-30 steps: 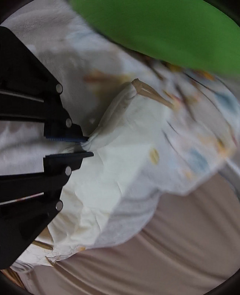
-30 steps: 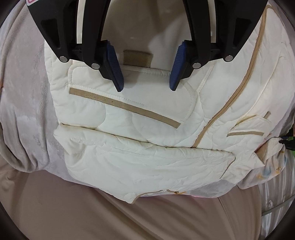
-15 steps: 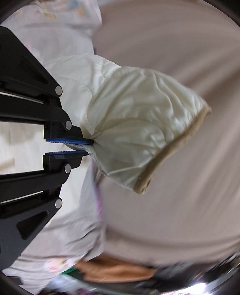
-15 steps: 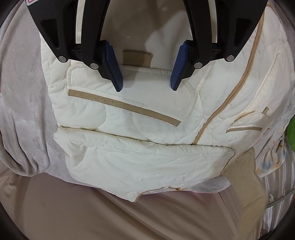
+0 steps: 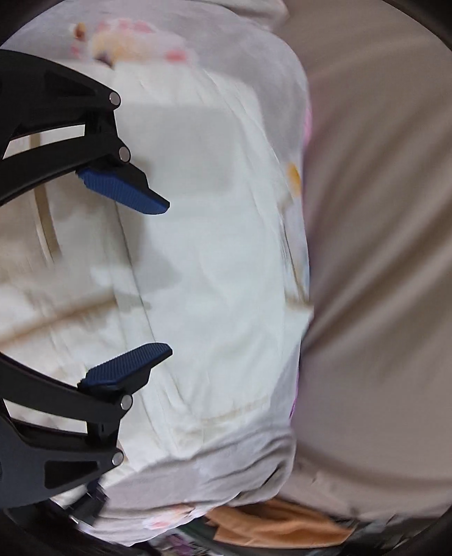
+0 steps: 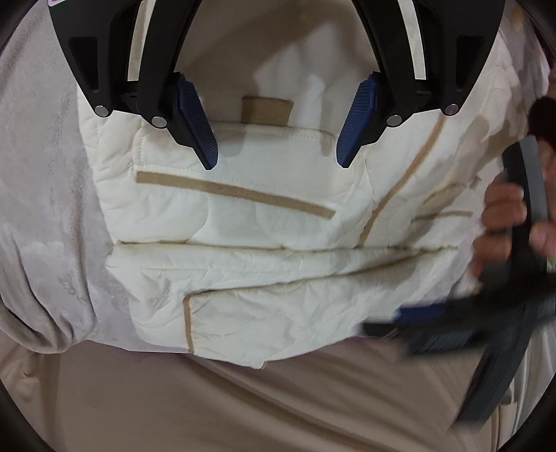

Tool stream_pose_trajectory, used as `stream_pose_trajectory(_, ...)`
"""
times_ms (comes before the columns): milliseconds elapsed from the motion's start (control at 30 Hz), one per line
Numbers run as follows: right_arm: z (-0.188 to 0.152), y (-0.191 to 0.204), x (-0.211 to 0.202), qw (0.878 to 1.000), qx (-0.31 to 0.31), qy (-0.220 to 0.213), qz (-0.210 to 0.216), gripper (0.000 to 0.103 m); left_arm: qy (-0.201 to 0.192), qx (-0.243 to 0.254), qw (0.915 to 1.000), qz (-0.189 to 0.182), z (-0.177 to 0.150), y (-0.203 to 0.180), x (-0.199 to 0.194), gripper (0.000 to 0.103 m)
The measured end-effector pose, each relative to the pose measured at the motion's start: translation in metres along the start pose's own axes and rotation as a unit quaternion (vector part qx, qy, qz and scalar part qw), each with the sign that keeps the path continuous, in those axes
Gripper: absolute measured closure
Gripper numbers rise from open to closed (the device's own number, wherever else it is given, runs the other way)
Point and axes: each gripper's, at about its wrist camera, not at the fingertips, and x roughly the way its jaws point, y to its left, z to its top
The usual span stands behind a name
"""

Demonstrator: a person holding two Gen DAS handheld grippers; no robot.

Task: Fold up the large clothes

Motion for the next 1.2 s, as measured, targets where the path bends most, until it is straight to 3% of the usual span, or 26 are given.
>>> stream_pose_trajectory(100,0.028,-0.014,-0.009,1.0,0.014,-0.017,-0.004,0.034,0.024,-0.038,0.9981,0.043,-0.009,0.066,-0.013,0.028)
stream_pose_trajectory(200,0.058,-0.029,-0.001,0.999,0.04,-0.024,-0.008,0.033,0.038,-0.108,0.9909,0.071,-0.024,0.127,-0.013,0.028)
stream_pose_trajectory(333,0.094,-0.051,0.032,0.996,0.09,-0.021,-0.007,0.032,0.027,-0.202,0.9784,0.033,-0.03,0.177,-0.016,0.028)
stream_pose_trajectory(500,0.11,-0.077,0.081,0.989,0.146,-0.008,-0.028,0.032,0.041,-0.219,0.9746,0.021,-0.023,0.19,0.003,0.029)
stream_pose_trajectory(567,0.105,-0.077,0.098,0.989,0.148,0.015,-0.009,0.058,0.052,-0.211,0.9757,0.025,-0.021,0.188,0.012,0.033)
stream_pose_trajectory(600,0.104,-0.071,0.101,0.991,0.135,0.026,-0.003,0.086,0.057,-0.207,0.9762,0.031,-0.022,0.187,0.017,0.039)
stream_pose_trajectory(667,0.106,-0.054,0.086,0.995,0.101,0.006,-0.003,0.089,0.055,-0.195,0.9784,0.041,-0.021,0.184,0.016,0.046)
stream_pose_trajectory(733,0.112,-0.04,0.05,0.996,0.078,-0.041,0.016,0.09,0.052,-0.183,0.9807,0.047,-0.019,0.185,0.014,0.054)
stream_pose_trajectory(800,0.114,-0.036,0.014,0.993,0.077,-0.084,0.04,0.09,0.057,-0.174,0.9817,0.052,-0.02,0.186,0.014,0.057)
stream_pose_trajectory(867,0.111,-0.04,0.01,0.994,0.065,-0.086,0.014,0.09,0.061,-0.171,0.9817,0.057,-0.021,0.187,0.018,0.057)
stream_pose_trajectory(900,0.108,-0.044,0.022,0.996,0.06,-0.068,-0.008,0.09,0.063,-0.171,0.9814,0.061,-0.022,0.186,0.02,0.057)
stream_pose_trajectory(1000,0.088,-0.061,0.09,0.995,0.055,0.053,-0.057,0.088,0.063,-0.159,0.9818,0.083,-0.022,0.182,0.026,0.053)
stream_pose_trajectory(1067,0.083,-0.066,0.091,0.994,0.077,0.051,-0.052,0.088,0.064,-0.158,0.9816,0.087,-0.02,0.179,0.02,0.053)
stream_pose_trajectory(1100,0.086,-0.064,0.075,0.994,0.088,0.04,-0.046,0.078,0.065,-0.163,0.9813,0.078,-0.019,0.179,0.011,0.052)
stream_pose_trajectory(1167,0.085,-0.058,0.038,0.996,0.085,0.011,-0.036,0.057,0.069,-0.176,0.9809,0.045,-0.025,0.182,-0.006,0.041)
stream_pose_trajectory(1200,0.081,-0.056,0.022,0.996,0.081,-0.001,-0.04,0.039,0.071,-0.187,0.9795,0.023,-0.032,0.184,-0.021,0.029)
